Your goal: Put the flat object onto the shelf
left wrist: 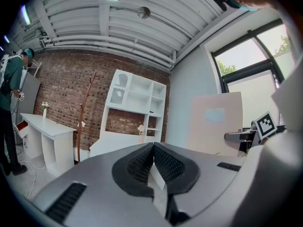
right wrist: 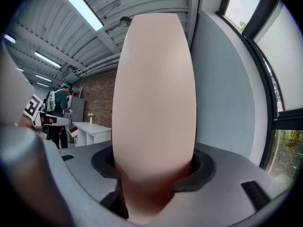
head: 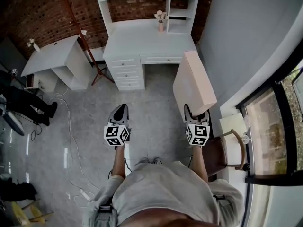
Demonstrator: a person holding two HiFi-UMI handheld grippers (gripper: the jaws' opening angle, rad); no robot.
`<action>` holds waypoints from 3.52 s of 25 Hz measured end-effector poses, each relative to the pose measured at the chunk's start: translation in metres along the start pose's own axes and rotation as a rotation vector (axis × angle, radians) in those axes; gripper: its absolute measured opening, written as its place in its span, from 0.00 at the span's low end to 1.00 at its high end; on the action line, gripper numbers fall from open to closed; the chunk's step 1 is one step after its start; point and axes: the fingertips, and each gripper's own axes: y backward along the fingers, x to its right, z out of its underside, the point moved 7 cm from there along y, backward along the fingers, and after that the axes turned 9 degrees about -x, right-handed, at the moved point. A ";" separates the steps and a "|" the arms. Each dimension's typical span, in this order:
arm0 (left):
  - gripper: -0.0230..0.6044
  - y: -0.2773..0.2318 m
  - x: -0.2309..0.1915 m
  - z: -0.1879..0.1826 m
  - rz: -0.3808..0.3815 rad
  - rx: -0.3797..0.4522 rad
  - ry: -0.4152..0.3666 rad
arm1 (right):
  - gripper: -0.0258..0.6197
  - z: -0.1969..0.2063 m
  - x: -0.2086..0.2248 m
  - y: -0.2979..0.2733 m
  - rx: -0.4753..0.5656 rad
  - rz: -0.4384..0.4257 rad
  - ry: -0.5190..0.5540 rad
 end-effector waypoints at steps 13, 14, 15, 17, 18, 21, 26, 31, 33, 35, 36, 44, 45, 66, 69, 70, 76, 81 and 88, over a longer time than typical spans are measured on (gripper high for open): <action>0.06 -0.022 0.001 0.005 -0.015 -0.017 0.000 | 0.48 0.003 0.016 -0.026 -0.007 -0.018 0.001; 0.06 -0.025 -0.001 0.006 -0.014 -0.021 0.002 | 0.48 0.003 0.016 -0.030 -0.008 -0.019 0.000; 0.06 -0.029 -0.004 0.007 -0.013 -0.024 0.005 | 0.48 0.003 0.015 -0.035 -0.010 -0.020 0.000; 0.06 -0.039 -0.010 0.008 -0.011 -0.029 0.010 | 0.48 0.002 0.014 -0.046 -0.015 -0.020 0.001; 0.06 -0.045 -0.013 0.007 -0.009 -0.028 0.012 | 0.48 0.001 0.014 -0.052 -0.016 -0.020 0.003; 0.06 -0.065 -0.026 0.004 -0.001 -0.025 0.017 | 0.48 -0.004 0.011 -0.073 -0.018 -0.016 0.014; 0.06 -0.107 -0.052 -0.008 0.021 -0.016 0.016 | 0.48 -0.019 0.008 -0.117 -0.011 -0.002 0.023; 0.06 -0.148 -0.086 -0.023 0.036 -0.022 0.025 | 0.48 -0.039 -0.001 -0.165 -0.011 0.010 0.024; 0.06 -0.164 -0.097 -0.031 0.046 -0.021 0.026 | 0.48 -0.047 -0.003 -0.183 -0.015 0.017 0.025; 0.06 -0.180 -0.110 -0.038 0.054 -0.020 0.028 | 0.48 -0.054 -0.006 -0.203 -0.019 0.025 0.024; 0.06 -0.188 -0.117 -0.042 0.057 -0.019 0.029 | 0.48 -0.058 -0.008 -0.212 -0.020 0.028 0.023; 0.06 -0.246 -0.174 -0.065 0.086 -0.009 0.035 | 0.48 -0.088 -0.025 -0.280 -0.008 0.062 0.024; 0.06 -0.252 -0.180 -0.068 0.090 -0.007 0.035 | 0.48 -0.091 -0.027 -0.287 -0.007 0.067 0.024; 0.06 -0.329 -0.234 -0.082 0.165 -0.024 0.020 | 0.48 -0.100 -0.043 -0.357 -0.028 0.130 0.007; 0.06 -0.330 -0.237 -0.078 0.158 -0.035 0.024 | 0.48 -0.098 -0.042 -0.361 -0.037 0.126 0.005; 0.06 -0.330 -0.238 -0.077 0.155 -0.038 0.026 | 0.48 -0.097 -0.042 -0.362 -0.039 0.124 0.006; 0.06 -0.337 -0.239 -0.072 0.148 -0.046 0.028 | 0.48 -0.091 -0.040 -0.371 -0.047 0.114 0.006; 0.06 -0.348 -0.244 -0.080 0.137 -0.036 0.016 | 0.48 -0.094 -0.035 -0.386 -0.036 0.105 -0.004; 0.06 -0.381 -0.250 -0.087 0.130 -0.039 0.009 | 0.48 -0.099 -0.024 -0.423 -0.028 0.087 -0.010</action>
